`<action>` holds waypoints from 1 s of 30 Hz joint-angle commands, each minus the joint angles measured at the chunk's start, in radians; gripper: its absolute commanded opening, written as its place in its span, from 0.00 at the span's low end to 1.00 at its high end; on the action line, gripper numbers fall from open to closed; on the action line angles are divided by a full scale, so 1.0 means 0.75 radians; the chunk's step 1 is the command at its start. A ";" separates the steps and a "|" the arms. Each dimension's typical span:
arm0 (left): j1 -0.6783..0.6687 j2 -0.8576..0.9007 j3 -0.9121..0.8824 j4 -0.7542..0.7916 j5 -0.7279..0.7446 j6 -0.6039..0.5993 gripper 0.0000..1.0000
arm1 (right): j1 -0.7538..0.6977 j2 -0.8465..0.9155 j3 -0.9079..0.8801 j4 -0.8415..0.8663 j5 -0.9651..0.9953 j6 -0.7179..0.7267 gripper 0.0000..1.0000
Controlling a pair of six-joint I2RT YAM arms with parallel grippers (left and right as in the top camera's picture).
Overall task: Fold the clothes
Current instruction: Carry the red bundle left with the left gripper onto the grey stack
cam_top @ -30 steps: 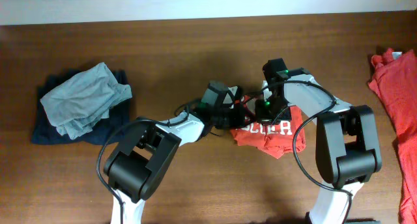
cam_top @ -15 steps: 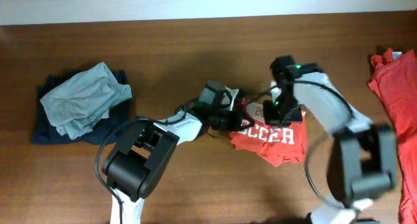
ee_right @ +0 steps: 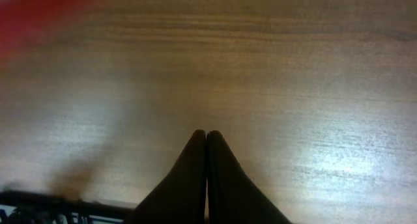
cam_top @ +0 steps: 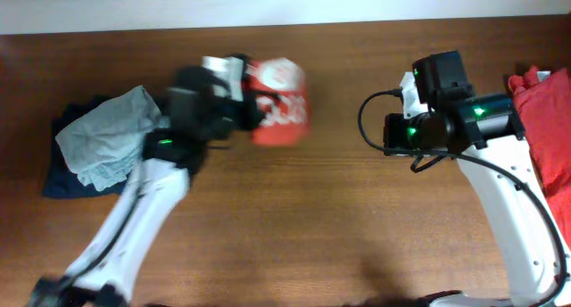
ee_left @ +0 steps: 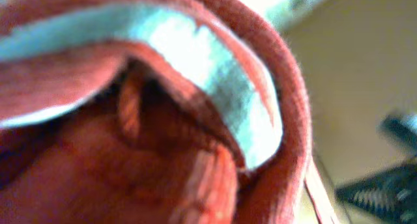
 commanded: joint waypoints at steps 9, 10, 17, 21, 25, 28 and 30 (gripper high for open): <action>0.617 -0.023 0.006 -0.089 0.183 -0.079 0.00 | -0.003 -0.003 0.010 -0.018 0.011 0.010 0.04; 0.683 -0.016 0.006 -0.120 0.182 -0.087 0.00 | -0.003 -0.003 0.010 -0.022 0.011 0.010 0.04; 0.954 0.100 0.006 -0.037 0.272 -0.108 0.00 | -0.003 -0.003 0.010 -0.034 0.012 0.010 0.04; 0.959 0.255 0.006 0.350 0.497 -0.337 0.00 | -0.003 -0.003 0.010 -0.035 0.012 0.009 0.04; 0.966 0.312 0.006 0.544 0.551 -0.432 0.00 | -0.003 -0.003 0.010 -0.057 0.011 0.010 0.04; 1.034 0.313 0.006 0.470 0.568 -0.425 0.00 | -0.003 -0.003 0.010 -0.090 0.012 0.010 0.04; 1.085 0.314 0.006 0.354 0.571 -0.397 0.00 | -0.003 -0.003 0.010 -0.091 0.012 0.010 0.04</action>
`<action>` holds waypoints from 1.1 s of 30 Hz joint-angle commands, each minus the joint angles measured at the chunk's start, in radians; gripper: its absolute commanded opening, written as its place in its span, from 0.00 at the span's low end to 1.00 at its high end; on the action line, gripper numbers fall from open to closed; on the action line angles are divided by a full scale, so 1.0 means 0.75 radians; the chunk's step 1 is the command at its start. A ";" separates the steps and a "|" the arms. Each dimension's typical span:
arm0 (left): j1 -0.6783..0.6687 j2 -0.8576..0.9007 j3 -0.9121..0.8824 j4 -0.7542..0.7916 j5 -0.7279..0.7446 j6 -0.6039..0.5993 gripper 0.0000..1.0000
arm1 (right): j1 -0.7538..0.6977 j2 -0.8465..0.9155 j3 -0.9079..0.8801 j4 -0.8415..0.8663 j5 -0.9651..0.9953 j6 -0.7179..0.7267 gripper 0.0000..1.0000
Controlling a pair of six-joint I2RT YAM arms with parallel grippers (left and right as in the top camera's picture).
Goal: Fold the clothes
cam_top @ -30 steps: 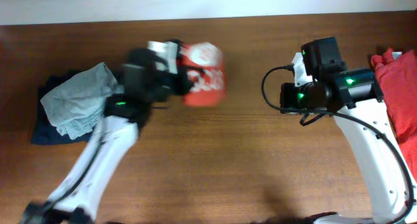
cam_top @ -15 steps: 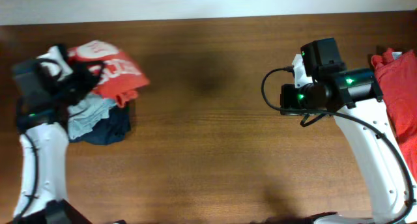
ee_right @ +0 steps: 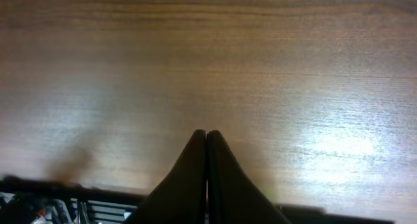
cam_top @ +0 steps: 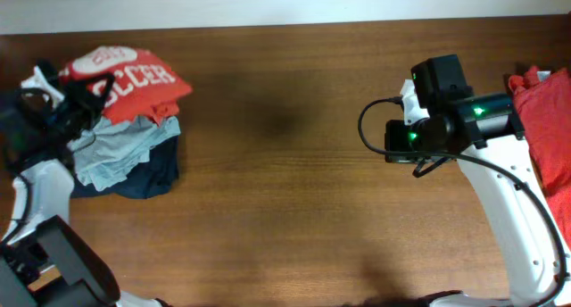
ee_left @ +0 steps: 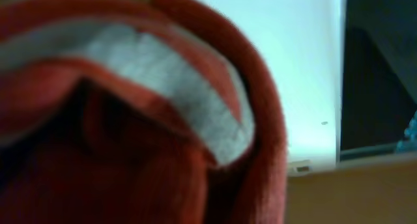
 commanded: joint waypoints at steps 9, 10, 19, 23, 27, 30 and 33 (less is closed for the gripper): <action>0.362 -0.006 0.011 -0.558 0.081 0.405 0.00 | -0.003 -0.004 0.010 -0.004 0.012 0.011 0.04; 0.374 -0.006 0.011 -0.577 0.079 0.425 0.00 | -0.003 -0.004 0.010 -0.004 0.012 0.011 0.04; 0.386 0.064 0.010 -0.689 -0.173 0.604 0.03 | -0.003 -0.004 0.010 -0.002 0.011 0.011 0.04; 0.386 0.087 0.011 -0.684 -0.283 0.605 0.24 | -0.003 -0.004 0.010 -0.004 0.011 0.011 0.04; 0.414 0.069 0.017 -0.706 -0.300 0.616 0.86 | -0.003 -0.004 0.010 -0.005 0.011 0.010 0.04; 0.471 0.012 0.037 -0.773 -0.373 0.618 0.99 | -0.003 -0.004 0.010 -0.007 0.011 0.010 0.04; 0.524 -0.077 0.054 -0.822 -0.397 0.619 0.99 | -0.003 -0.004 0.010 -0.008 0.012 0.010 0.04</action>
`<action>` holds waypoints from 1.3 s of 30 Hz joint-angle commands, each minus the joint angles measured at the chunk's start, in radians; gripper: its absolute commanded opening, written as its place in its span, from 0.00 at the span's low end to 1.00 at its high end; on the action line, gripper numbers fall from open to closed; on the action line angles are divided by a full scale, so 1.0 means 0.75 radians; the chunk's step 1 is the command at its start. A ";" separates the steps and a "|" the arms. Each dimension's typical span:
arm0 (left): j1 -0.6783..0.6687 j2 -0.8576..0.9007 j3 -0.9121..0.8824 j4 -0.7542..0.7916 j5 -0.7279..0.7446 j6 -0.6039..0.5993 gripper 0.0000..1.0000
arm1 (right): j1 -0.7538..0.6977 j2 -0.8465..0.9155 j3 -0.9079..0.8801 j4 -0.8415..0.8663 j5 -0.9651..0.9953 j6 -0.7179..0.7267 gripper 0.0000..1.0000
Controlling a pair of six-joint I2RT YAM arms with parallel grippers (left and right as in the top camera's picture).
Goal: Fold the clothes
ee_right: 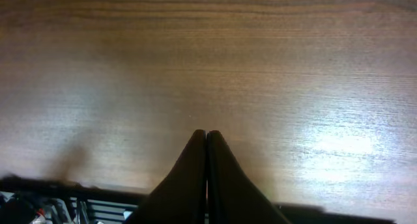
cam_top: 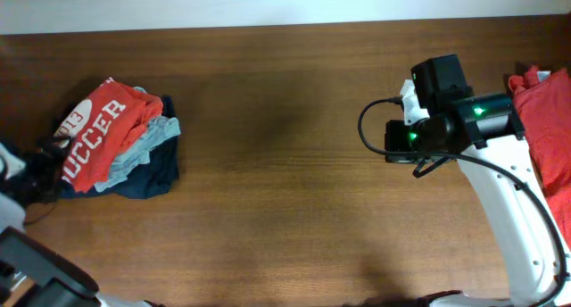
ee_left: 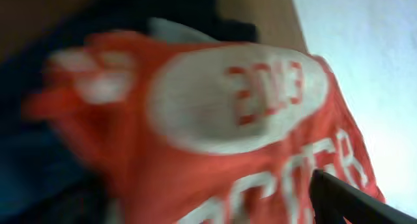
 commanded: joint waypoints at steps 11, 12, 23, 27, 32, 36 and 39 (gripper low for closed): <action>-0.119 -0.466 0.050 -0.102 -0.104 0.103 0.09 | -0.003 -0.004 0.010 0.005 0.012 0.009 0.04; -0.237 -0.447 0.050 -0.097 -0.218 0.155 0.01 | -0.003 -0.004 0.010 0.011 0.011 0.009 0.04; -0.779 -0.058 0.050 0.253 -0.792 0.604 0.00 | -0.003 -0.004 0.010 0.010 0.011 0.010 0.04; -0.842 0.144 0.050 0.330 -0.841 0.599 0.00 | -0.003 -0.004 0.010 -0.006 0.011 0.011 0.04; -0.894 0.298 0.050 0.346 -0.841 0.600 0.00 | -0.003 -0.004 0.010 -0.010 0.010 0.048 0.04; -0.907 0.266 0.071 0.332 -0.841 0.599 0.00 | -0.003 -0.004 0.010 -0.013 0.011 0.050 0.04; -0.906 0.186 0.141 0.222 -0.832 0.598 0.00 | -0.003 -0.004 0.010 -0.014 0.011 0.050 0.04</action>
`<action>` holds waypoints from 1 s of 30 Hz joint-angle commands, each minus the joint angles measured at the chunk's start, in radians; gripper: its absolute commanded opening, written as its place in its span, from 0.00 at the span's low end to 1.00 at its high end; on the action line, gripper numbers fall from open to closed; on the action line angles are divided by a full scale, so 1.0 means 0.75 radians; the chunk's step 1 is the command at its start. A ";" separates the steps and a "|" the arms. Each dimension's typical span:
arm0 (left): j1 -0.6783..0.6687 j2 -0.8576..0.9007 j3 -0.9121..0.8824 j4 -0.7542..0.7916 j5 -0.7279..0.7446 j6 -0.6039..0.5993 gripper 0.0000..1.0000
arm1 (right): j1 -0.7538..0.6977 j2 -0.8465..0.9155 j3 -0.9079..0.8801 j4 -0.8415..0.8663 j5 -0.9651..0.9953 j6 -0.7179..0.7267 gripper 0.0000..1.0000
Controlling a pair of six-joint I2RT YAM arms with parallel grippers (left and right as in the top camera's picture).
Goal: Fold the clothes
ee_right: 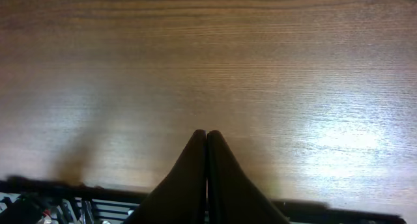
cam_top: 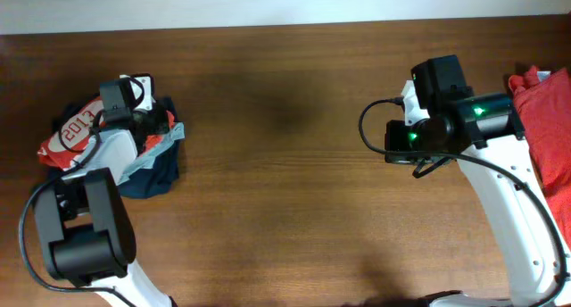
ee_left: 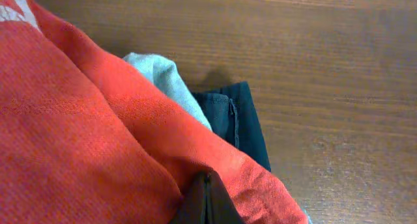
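A folded red shirt (cam_top: 73,132) with white print lies on top of a stack at the table's far left, over a light grey-blue garment (ee_left: 163,75) and a navy one (ee_left: 236,122). My left gripper (ee_left: 205,182) is shut, its tips pressed into the red shirt's edge (ee_left: 98,139); no cloth shows between the fingers. In the overhead view the left gripper (cam_top: 159,121) sits at the stack's right side. My right gripper (ee_right: 206,137) is shut with nothing in it, hovering over bare wood. A heap of red clothes (cam_top: 544,120) lies at the right edge.
The brown wooden table (cam_top: 285,191) stretches between the two arms. The right arm (cam_top: 446,111) stands left of the red heap. A pale wall strip runs along the table's far edge.
The left gripper was off the stack's left side and looked open; now it is shut at the stack's right side, tips on the red shirt. The shirt lies flatter. The right arm is unchanged.
The left gripper held the red shirt in the air near mid-table. A second later the shirt was over the stack at the far left. Then it lay on the stack with the gripper off it. Now the shut gripper rests on it. The right gripper stayed shut throughout.
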 commanded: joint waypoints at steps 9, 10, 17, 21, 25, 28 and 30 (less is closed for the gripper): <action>-0.009 -0.500 0.567 -0.822 0.117 0.016 0.38 | -0.003 -0.054 0.131 0.043 -0.033 -0.015 0.08; -0.009 -0.548 0.611 -0.890 0.152 0.016 0.44 | -0.003 -0.069 0.163 0.055 -0.073 -0.043 0.08; -0.009 -0.888 0.717 -1.225 0.268 0.017 0.65 | -0.003 -0.255 0.409 0.081 -0.169 -0.103 0.15; -0.009 -1.015 0.716 -1.381 0.262 0.016 0.97 | -0.003 -0.396 0.431 0.076 -0.159 -0.167 0.35; -0.009 -1.071 0.716 -1.454 0.262 0.017 0.99 | -0.003 -0.509 0.430 0.035 -0.129 -0.170 0.99; -0.009 -1.072 0.716 -1.459 0.262 0.017 0.99 | -0.003 -0.557 0.430 0.004 -0.130 -0.170 0.99; -0.009 -1.068 0.716 -1.475 0.263 0.016 0.99 | -0.003 -0.578 0.430 -0.015 -0.130 -0.170 0.99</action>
